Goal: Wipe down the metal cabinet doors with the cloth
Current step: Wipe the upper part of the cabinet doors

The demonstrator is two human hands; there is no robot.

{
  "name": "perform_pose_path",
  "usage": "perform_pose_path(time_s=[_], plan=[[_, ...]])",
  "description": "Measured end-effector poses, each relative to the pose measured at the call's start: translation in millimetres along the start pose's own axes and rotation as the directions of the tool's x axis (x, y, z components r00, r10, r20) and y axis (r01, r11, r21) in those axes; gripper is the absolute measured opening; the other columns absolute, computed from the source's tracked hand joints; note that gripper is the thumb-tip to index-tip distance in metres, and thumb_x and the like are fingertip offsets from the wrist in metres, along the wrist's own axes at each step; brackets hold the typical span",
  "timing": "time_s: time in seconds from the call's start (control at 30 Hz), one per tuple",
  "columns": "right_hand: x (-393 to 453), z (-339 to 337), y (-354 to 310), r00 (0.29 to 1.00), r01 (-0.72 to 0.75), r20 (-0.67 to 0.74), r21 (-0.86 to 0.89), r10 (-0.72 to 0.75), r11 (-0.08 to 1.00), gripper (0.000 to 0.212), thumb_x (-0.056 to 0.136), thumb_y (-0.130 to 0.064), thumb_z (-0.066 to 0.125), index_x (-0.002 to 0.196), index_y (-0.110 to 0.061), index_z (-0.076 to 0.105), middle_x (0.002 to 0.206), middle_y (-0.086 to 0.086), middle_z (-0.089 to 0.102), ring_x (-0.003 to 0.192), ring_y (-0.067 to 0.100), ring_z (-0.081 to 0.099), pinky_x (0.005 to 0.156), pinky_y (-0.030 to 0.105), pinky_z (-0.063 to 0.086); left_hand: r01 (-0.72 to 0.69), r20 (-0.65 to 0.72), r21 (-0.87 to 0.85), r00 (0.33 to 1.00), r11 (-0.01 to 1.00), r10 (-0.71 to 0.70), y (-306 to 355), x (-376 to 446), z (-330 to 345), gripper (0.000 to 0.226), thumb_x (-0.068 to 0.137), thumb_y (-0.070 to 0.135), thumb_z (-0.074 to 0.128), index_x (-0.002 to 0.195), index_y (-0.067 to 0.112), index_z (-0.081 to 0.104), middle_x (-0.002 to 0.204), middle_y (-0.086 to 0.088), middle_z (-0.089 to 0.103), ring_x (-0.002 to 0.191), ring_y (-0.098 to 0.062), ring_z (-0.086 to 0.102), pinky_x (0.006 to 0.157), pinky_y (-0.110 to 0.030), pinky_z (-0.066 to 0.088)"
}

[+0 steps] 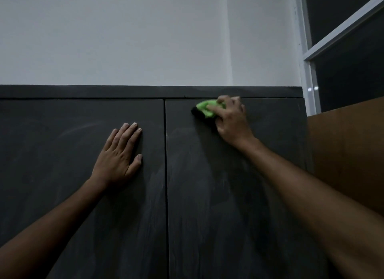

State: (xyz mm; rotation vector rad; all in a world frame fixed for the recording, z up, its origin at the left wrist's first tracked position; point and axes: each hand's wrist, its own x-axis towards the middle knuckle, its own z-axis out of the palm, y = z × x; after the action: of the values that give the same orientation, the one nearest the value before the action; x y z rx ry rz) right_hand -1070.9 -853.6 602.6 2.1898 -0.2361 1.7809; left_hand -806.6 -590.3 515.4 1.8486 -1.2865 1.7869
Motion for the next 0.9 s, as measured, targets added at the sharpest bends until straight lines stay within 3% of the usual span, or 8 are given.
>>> perform_pose_path(time_s=[0.07,0.17,0.23,0.33,0.43,0.63,0.8,0.9], plan=[[-10,-2,8,0.999,0.04,-0.001,-0.021,-0.04,0.999,0.038,0.083,-0.012,0.065,0.118,-0.024,0.075,0.122,0.008,0.06,0.107,0.038,0.05,0.087,0.047,0.043,-0.007,0.004,0.003,1.0,1.0,0.007,-1,1,1,0.078,0.102,0.052,0.032,0.166,0.009,0.022,0.173,-0.014,0.02,0.163,-0.027,0.01,0.133,-0.048,0.008],[12,-7,13,0.928,-0.339,-0.155,0.024,0.339,0.94,0.039,0.088,-0.009,0.057,0.121,-0.024,0.072,0.123,0.008,0.056,0.111,0.036,0.047,0.092,0.049,0.045,-0.009,0.006,0.018,1.0,1.0,0.009,-1,0,3,0.078,0.102,0.053,0.031,0.166,0.009,0.021,0.174,-0.013,0.019,0.163,-0.027,0.009,0.133,-0.046,0.006],[37,-3,-9,0.874,-0.441,-0.191,0.075,0.447,0.895,0.048,0.089,-0.006,0.05,0.128,-0.026,0.069,0.128,0.008,0.053,0.114,0.035,0.045,0.097,0.048,0.044,-0.008,-0.007,0.021,1.0,1.0,0.008,-1,1,4,0.078,0.102,0.053,0.032,0.166,0.009,0.022,0.174,-0.013,0.02,0.163,-0.027,0.011,0.133,-0.046,0.005],[40,12,-54,0.987,-0.142,-0.072,0.043,0.144,0.989,0.049,0.086,-0.008,0.055,0.128,-0.029,0.07,0.131,0.008,0.054,0.115,0.035,0.046,0.096,0.047,0.041,-0.011,-0.016,0.02,1.0,1.0,0.012,-2,1,3,0.078,0.102,0.052,0.033,0.165,0.008,0.024,0.173,-0.013,0.022,0.162,-0.028,0.012,0.133,-0.045,0.006],[11,18,-54,0.992,0.122,0.023,0.032,-0.123,0.992,0.036,0.082,-0.014,0.065,0.115,-0.025,0.076,0.122,0.008,0.06,0.109,0.038,0.05,0.087,0.046,0.04,-0.013,-0.005,0.021,1.0,1.0,0.013,-2,2,1,0.078,0.102,0.052,0.033,0.165,0.008,0.024,0.173,-0.013,0.021,0.163,-0.028,0.011,0.133,-0.046,0.006],[48,13,-43,0.901,-0.379,-0.195,0.08,0.387,0.922,0.042,0.088,-0.011,0.054,0.123,-0.027,0.071,0.127,0.006,0.054,0.116,0.033,0.046,0.099,0.047,0.042,-0.004,0.001,0.033,1.0,0.999,0.004,1,1,2,0.078,0.101,0.051,0.033,0.165,0.007,0.024,0.174,-0.013,0.019,0.163,-0.027,0.009,0.133,-0.047,0.006],[24,22,-57,0.998,0.068,-0.007,0.048,-0.068,0.997,0.041,0.084,-0.014,0.062,0.121,-0.026,0.074,0.126,0.007,0.057,0.114,0.034,0.047,0.091,0.041,0.036,-0.012,-0.005,0.029,1.0,1.0,0.012,0,0,1,0.078,0.102,0.052,0.032,0.165,0.006,0.024,0.173,-0.015,0.02,0.162,-0.028,0.012,0.133,-0.046,0.005],[16,11,-28,0.999,-0.016,-0.051,-0.007,0.016,1.0,0.037,0.082,-0.013,0.062,0.115,-0.025,0.075,0.119,0.007,0.06,0.11,0.036,0.05,0.087,0.041,0.039,-0.003,0.012,0.02,1.0,1.0,0.003,2,0,-2,0.079,0.102,0.052,0.031,0.165,0.005,0.024,0.173,-0.015,0.02,0.162,-0.029,0.012,0.133,-0.049,0.008]])
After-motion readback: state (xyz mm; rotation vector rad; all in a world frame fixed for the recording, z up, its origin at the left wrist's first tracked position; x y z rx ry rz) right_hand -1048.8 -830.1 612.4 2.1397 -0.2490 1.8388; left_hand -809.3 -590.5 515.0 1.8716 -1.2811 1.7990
